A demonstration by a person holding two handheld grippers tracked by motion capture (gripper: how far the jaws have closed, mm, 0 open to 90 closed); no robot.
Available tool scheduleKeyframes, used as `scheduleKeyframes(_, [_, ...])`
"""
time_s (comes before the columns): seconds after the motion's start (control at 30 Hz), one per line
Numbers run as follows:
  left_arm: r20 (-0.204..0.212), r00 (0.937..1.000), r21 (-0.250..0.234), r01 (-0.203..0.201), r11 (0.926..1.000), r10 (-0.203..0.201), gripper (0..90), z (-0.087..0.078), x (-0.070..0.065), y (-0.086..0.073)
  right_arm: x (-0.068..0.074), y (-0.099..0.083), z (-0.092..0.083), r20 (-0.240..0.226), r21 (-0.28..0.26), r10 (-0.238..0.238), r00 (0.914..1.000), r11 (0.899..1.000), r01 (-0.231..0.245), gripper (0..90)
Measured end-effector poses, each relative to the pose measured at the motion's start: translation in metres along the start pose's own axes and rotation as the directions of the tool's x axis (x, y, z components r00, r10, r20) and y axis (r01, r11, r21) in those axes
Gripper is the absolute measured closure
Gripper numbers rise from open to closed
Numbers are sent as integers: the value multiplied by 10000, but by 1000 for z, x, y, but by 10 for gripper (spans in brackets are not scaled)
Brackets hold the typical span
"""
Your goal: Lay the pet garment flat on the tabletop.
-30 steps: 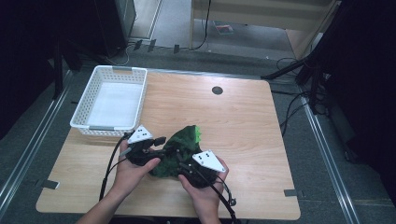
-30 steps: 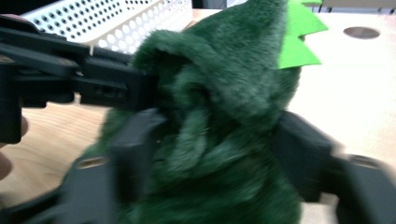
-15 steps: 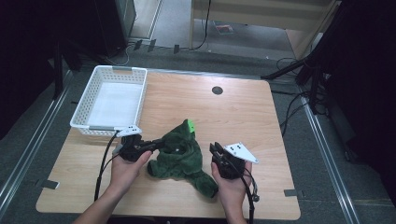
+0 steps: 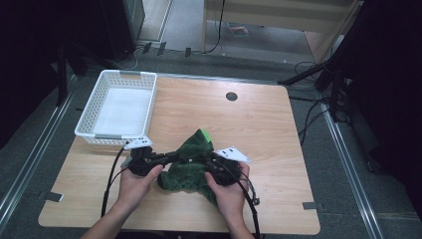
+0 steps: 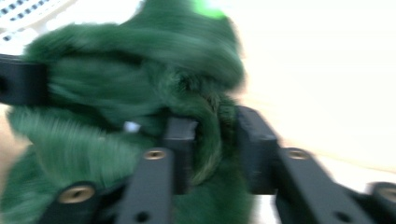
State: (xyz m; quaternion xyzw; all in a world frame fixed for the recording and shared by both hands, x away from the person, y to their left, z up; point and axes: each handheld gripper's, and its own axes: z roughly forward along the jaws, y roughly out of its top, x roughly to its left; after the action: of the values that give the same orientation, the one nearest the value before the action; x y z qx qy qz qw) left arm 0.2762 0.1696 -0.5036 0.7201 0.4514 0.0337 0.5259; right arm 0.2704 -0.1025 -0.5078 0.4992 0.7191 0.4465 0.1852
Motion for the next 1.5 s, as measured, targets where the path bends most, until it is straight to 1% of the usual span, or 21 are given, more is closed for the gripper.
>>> scheduleKeyframes(0.07, [-718, 9973, 163, 147, 9998, -135, 878, -1, 9, -6, -15, -3, -8, 122, -112, 55, 9999, 9999, -53, 779])
scheduleKeyframes(0.17, [-1020, 9946, 375, 237, 9990, -197, 880, 2, 12, -10, -21, -7, -11, 203, 45, 129, 9997, 9999, -130, 805])
scheduleKeyframes(0.23, [-1060, 9936, 529, 440, 9976, -382, 875, 6, 13, -15, -26, -14, -7, 135, 486, 371, 9992, 9981, -377, 772])
scheduleKeyframes(0.37, [-1104, 9927, 506, 538, 9973, -479, 866, 4, 17, -15, -27, -14, -5, 223, 576, 398, 9990, 9975, -410, 702])
scheduleKeyframes(0.47, [-1166, 9916, 415, 616, 9972, -564, 850, 2, 19, -14, -30, -12, -7, -170, 575, 441, 9989, 9974, -431, 646])
scheduleKeyframes(0.5, [-1147, 9914, 340, 667, 9972, -624, 835, 0, 22, -13, -34, -11, -9, -651, 722, 393, 9971, 9968, -346, 572])
scheduleKeyframes(0.53, [-1147, 9914, 340, 667, 9972, -624, 820, 0, 22, -13, -36, -10, -11, -849, 792, 324, 9959, 9965, -256, 561])
scheduleKeyframes(0.7, [-1154, 9916, 385, 640, 9972, -592, 824, -1, 24, -14, -41, -9, -17, -1206, 827, -129, 9926, 9963, 230, 537])
scheduleKeyframes(0.73, [-1224, 9910, 407, 599, 9974, -545, 829, -1, 24, -14, -42, -10, -20, -1047, 896, -654, 9924, 9932, 749, 551])
scheduleKeyframes(0.8, [-1244, 9907, 414, 606, 9973, -550, 827, -2, 26, -14, -44, -12, -21, -1031, 929, -889, 9907, 9908, 986, 586])
scheduleKeyframes(0.93, [-939, 9935, 310, 671, 9973, -640, 797, -5, 28, -12, -46, -11, -23, -1154, 856, -841, 9898, 9919, 943, 581])
scheduleKeyframes(1.03, [-799, 9954, 325, 554, 9979, -526, 786, -4, 26, -13, -47, -6, -27, -1267, 433, -478, 9908, 9976, 537, 552])
scheduleKeyframes(1.07, [-751, 9960, 333, 516, 9981, -490, 764, -2, 25, -12, -45, -2, -28, -1295, 188, -77, 9915, 9998, 102, 523])
scheduleKeyframes(1.13, [-737, 9965, 384, 421, 9984, -392, 750, 0, 23, -13, -38, 0, -26, -1610, -102, 59, 9869, 9999, -76, 498])
scheduleKeyframes(1.2, [-678, 9971, 386, 385, 9985, -358, 746, 1, 22, -13, -24, 1, -20, -2201, -170, 48, 9755, 9998, -88, 451])
scheduleKeyframes(1.23, [-702, 9971, 436, 316, 9986, -285, 746, 2, 21, -14, -24, 1, -20, -2201, -170, 48, 9755, 9998, -88, 451])
scheduleKeyframes(1.3, [-608, 9979, 508, 242, 9984, -211, 743, 3, 21, -14, -4, -2, -11, -2687, 110, -522, 9618, 9983, 572, 399])
scheduleKeyframes(1.33, [-550, 9983, 511, 244, 9984, -216, 744, 3, 20, -14, 3, -4, -7, -2646, 213, -819, 9609, 9956, 908, 405])
scheduleKeyframes(1.37, [-434, 9990, 641, 150, 9978, -123, 756, 3, 20, -15, 16, -14, 5, -2444, 759, -1465, 9585, 9826, 1695, 487])
scheduleKeyframes(1.43, [-128, 9999, 901, 113, 9959, -102, 771, 5, 20, -15, 17, -22, 13, -2394, 1177, -1698, 9560, 9722, 2022, 565])
scheduleKeyframes(1.5, [60, 10000, 1201, -1, 9928, -6, 773, 6, 20, -16, 15, -25, 14, -2534, 1271, -1647, 9533, 9712, 2015, 594])
